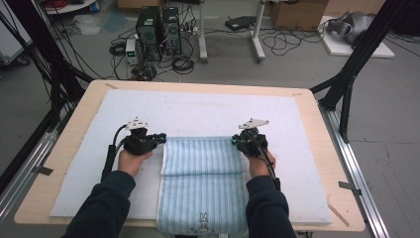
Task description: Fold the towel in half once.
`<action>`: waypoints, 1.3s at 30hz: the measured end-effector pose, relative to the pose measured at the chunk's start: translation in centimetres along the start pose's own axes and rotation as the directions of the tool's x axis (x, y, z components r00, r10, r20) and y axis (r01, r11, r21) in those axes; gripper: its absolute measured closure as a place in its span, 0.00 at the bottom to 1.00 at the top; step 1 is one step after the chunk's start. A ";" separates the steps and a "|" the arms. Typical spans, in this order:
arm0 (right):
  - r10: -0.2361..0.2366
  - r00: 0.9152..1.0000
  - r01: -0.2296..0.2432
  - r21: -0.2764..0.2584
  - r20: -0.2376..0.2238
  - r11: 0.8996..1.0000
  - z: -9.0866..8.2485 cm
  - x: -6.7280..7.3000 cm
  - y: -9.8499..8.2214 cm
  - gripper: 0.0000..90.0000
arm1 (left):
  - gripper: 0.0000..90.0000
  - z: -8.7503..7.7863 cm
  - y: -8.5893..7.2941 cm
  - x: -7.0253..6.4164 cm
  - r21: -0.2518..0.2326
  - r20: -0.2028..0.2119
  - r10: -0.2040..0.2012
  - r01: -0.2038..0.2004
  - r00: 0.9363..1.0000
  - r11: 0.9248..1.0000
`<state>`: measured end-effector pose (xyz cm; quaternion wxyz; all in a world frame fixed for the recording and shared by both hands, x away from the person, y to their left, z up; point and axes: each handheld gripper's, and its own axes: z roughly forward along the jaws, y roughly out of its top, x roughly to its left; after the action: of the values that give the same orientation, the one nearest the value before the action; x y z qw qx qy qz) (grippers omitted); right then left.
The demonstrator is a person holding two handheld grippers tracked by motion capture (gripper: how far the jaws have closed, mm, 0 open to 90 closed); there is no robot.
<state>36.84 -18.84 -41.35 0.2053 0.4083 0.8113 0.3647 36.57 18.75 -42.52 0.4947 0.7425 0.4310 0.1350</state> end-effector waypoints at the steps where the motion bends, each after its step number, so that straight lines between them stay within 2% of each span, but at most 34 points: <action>1: -0.007 1.000 0.007 -0.013 0.000 1.000 -0.5 0.1 0.0 0.93 | 0.95 -0.3 0.1 -0.1 -0.006 0.012 -0.005 0.005 1.000 1.000; 7: -0.043 0.999 0.042 -0.067 -0.004 0.997 -3.0 1.3 -0.5 0.93 | 0.95 -1.8 0.4 -1.5 -0.036 0.067 0.010 -0.007 0.998 0.999; 11: -0.041 0.999 0.040 -0.086 -0.012 0.995 -4.2 1.7 -1.1 0.93 | 0.95 -2.7 0.3 -2.1 -0.035 0.092 0.009 -0.005 0.996 0.999; 16: -0.033 0.999 0.029 -0.125 -0.036 0.992 -5.9 2.3 -1.6 0.93 | 0.95 -4.1 0.0 -2.6 -0.049 0.132 -0.010 0.016 0.991 0.999; 24: -0.022 0.998 0.013 -0.153 -0.059 0.988 -8.1 3.0 -3.1 0.93 | 0.95 -5.6 -0.2 -3.9 -0.028 0.186 0.029 -0.025 0.982 0.999; 31: -0.027 0.996 0.014 -0.145 -0.090 0.989 -9.5 3.9 -4.8 0.93 | 0.95 -7.0 -2.3 -4.2 -0.029 0.230 -0.012 0.019 0.973 0.999; 34: -0.022 0.994 0.007 -0.138 -0.106 0.990 -9.8 4.2 -5.6 0.93 | 0.95 -7.4 -3.1 -4.5 -0.006 0.234 0.004 -0.003 0.972 1.000; 36: -0.024 0.993 0.009 -0.130 -0.115 0.992 -9.9 4.5 -6.2 0.93 | 0.95 -7.6 -3.8 -4.7 0.002 0.249 -0.005 0.005 0.969 1.000; 39: -0.019 0.992 0.006 -0.106 -0.124 0.994 -9.9 4.9 -7.1 0.93 | 0.95 -7.7 -4.7 -5.1 0.030 0.264 0.006 -0.014 0.964 0.999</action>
<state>24.15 -21.93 -40.51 0.1777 0.3683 0.8046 0.4306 26.35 20.21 -41.72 0.5351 0.7638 0.3596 0.0305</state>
